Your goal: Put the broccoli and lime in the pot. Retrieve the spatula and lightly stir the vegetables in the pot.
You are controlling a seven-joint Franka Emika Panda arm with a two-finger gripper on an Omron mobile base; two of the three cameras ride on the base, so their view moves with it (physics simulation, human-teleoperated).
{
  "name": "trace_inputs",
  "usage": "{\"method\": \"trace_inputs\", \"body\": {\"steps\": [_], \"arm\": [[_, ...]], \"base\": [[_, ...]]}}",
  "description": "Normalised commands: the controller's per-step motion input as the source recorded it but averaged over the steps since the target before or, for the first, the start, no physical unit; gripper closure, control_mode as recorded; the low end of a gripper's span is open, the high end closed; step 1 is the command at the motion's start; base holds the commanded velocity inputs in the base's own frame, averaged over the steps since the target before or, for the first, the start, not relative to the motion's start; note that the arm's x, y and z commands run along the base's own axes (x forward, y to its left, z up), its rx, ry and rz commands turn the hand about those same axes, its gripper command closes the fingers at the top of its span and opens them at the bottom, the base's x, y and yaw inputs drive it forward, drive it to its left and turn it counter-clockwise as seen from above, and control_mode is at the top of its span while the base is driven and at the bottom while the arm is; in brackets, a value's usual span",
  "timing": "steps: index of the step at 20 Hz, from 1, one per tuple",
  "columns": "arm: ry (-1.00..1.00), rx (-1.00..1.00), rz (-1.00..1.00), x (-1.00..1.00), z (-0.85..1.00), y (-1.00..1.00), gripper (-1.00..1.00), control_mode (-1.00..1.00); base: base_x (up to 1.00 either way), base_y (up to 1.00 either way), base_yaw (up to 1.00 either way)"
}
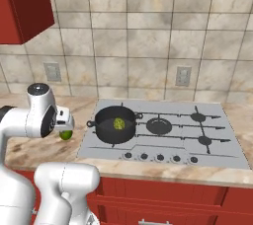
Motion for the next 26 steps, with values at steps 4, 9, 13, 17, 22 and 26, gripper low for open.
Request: {"method": "trace_inputs", "body": {"steps": [4,9,13,17,22,26], "arm": [[0.09,-0.11,-0.14,0.28,0.00,0.44,-1.00,-1.00],[0.23,-0.14,-0.13,0.36,0.04,0.17,-1.00,-1.00],[0.25,-0.05,-0.05,0.69,-0.14,-0.18,-1.00,-1.00],[0.18,0.00,-0.02,0.97,-0.62,-0.15,-1.00,-1.00],[0.05,0.00,-0.03,0.39,-0.36,0.21,-1.00,-1.00],[0.12,0.00,-0.04,0.03,-0.17,0.17,-1.00,-1.00]], "base": [[0.06,0.15,-0.05],[0.00,0.00,0.00],[0.00,0.00,0.00],[0.00,0.00,0.00],[0.00,0.00,0.00],[0.00,0.00,0.00]]}}
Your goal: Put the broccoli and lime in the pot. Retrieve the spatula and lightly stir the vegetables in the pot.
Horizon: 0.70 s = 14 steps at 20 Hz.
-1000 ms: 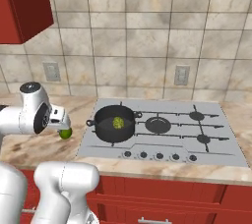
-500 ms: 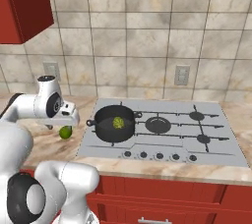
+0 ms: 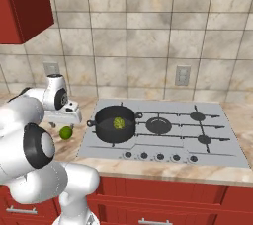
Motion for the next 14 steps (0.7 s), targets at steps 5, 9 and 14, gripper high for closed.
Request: {"method": "trace_inputs", "body": {"steps": [5,9,14], "arm": [[0.04,0.00,0.00,0.00,-0.52,0.00,-1.00,-1.00],[-0.03,0.00,0.00,0.00,-0.63,0.00,-1.00,-1.00],[-0.07,0.01,0.00,0.00,-0.03,0.01,-1.00,-1.00]], "base": [[0.00,0.00,0.00],[0.00,0.00,0.00],[0.00,0.00,0.00]]}}
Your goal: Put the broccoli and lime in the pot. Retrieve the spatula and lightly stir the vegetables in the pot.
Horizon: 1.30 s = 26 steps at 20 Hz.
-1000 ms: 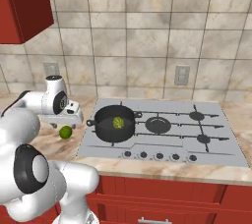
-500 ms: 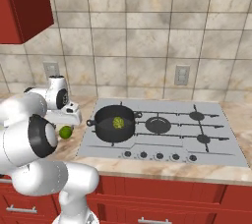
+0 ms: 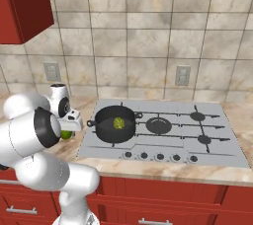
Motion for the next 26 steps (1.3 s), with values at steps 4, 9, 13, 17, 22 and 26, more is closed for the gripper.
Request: {"method": "trace_inputs", "body": {"steps": [4,9,13,17,22,26], "arm": [[0.00,0.02,-0.01,0.05,0.03,0.00,-1.00,-1.00],[-0.01,0.00,-0.03,0.15,0.00,0.01,-1.00,-1.00],[-0.01,0.00,-0.05,0.22,0.00,0.08,-1.00,-1.00],[0.00,0.00,-0.04,0.00,0.00,0.04,-1.00,-1.00],[0.00,0.00,-0.02,-0.19,-0.20,0.00,-1.00,-1.00],[0.00,0.00,-0.02,-0.09,-0.21,0.00,-1.00,-1.00]], "base": [[0.00,0.00,0.00],[0.00,0.00,0.00],[0.00,0.00,0.00],[0.00,0.00,0.00],[0.00,0.00,0.00],[0.00,0.00,0.00]]}}
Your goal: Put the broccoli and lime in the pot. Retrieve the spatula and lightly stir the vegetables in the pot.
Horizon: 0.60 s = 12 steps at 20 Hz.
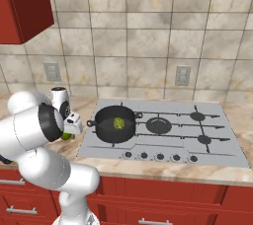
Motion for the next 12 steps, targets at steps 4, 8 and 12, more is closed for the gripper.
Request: {"method": "trace_inputs", "body": {"steps": [4,8,12], "arm": [[0.00,0.00,0.00,0.00,0.00,0.00,-1.00,-1.00],[0.00,0.00,0.00,0.00,0.00,0.00,1.00,-1.00],[0.00,0.00,0.00,-0.02,0.11,-0.05,1.00,-1.00]], "base": [[0.00,0.00,0.00],[0.00,0.00,0.00],[0.00,0.00,0.00]]}}
